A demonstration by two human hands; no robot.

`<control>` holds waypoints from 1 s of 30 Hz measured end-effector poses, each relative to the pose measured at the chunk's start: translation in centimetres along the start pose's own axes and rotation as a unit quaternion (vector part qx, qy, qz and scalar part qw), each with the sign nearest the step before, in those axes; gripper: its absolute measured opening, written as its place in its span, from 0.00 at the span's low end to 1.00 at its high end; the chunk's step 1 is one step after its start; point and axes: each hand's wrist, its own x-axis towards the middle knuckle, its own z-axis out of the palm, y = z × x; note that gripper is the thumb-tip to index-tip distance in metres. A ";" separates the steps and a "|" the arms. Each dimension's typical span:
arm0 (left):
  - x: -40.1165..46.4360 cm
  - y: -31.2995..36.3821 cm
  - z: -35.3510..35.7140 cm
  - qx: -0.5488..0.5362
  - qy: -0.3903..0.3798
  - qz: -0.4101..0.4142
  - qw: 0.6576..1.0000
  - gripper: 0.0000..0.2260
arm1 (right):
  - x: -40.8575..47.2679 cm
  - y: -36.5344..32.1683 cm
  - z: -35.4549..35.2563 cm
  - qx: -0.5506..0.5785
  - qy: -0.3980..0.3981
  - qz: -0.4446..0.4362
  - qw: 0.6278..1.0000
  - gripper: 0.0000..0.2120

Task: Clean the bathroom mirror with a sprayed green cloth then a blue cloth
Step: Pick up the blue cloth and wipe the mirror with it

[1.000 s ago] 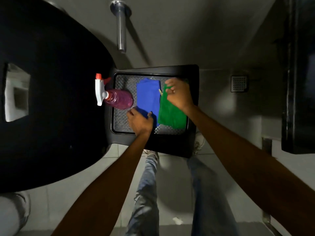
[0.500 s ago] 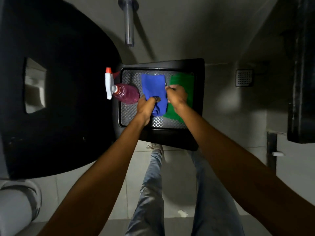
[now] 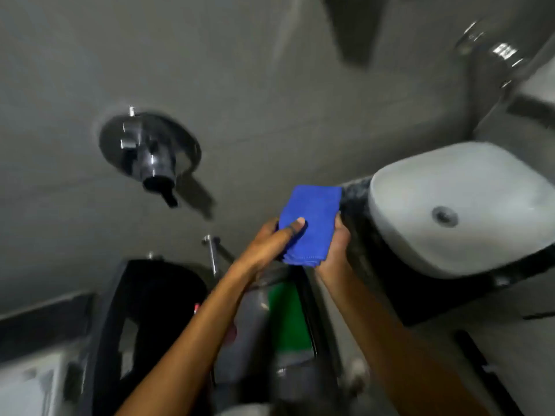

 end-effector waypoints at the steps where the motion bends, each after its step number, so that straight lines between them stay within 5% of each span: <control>1: -0.2 2.9 0.2 0.089 0.006 0.033 0.995 0.12 | -0.8 -2.8 1.6 0.015 -0.013 -0.042 0.999 0.30; 4: -0.1 11.3 1.5 0.301 0.056 0.151 0.940 0.25 | -3.0 -10.7 4.9 0.051 -0.028 -0.155 0.986 0.33; 8: -0.8 21.3 3.8 0.408 0.051 0.331 0.849 0.28 | -5.2 -19.4 7.5 0.068 -0.046 -0.247 0.966 0.28; 13: -1.6 33.6 6.0 0.525 0.081 0.524 0.666 0.27 | -6.6 -30.3 12.2 0.056 -0.046 -0.379 0.922 0.24; 19: -0.2 48.1 6.1 0.592 0.220 0.583 0.511 0.29 | -5.1 -37.8 22.2 -0.067 -0.060 -0.530 0.843 0.26; 21: 0.7 51.8 5.4 0.614 0.288 0.570 0.465 0.31 | -2.7 -37.4 24.9 -0.222 -0.047 -0.603 0.765 0.29; 24: 2.5 54.4 4.2 0.620 0.370 0.559 0.408 0.32 | 1.6 -35.7 26.3 -0.472 0.099 -0.722 0.496 0.29; 25: 3.3 54.5 3.9 0.623 0.390 0.560 0.382 0.32 | 2.7 -35.5 26.2 -0.484 0.135 -0.739 0.448 0.29; 28: 5.0 54.9 3.6 0.618 0.426 0.572 0.330 0.32 | 5.3 -37.1 24.7 -0.482 0.180 -0.748 0.420 0.29; 30: 5.4 55.1 3.6 0.615 0.429 0.577 0.324 0.33 | 6.4 -40.4 22.5 -0.469 0.225 -0.727 0.448 0.31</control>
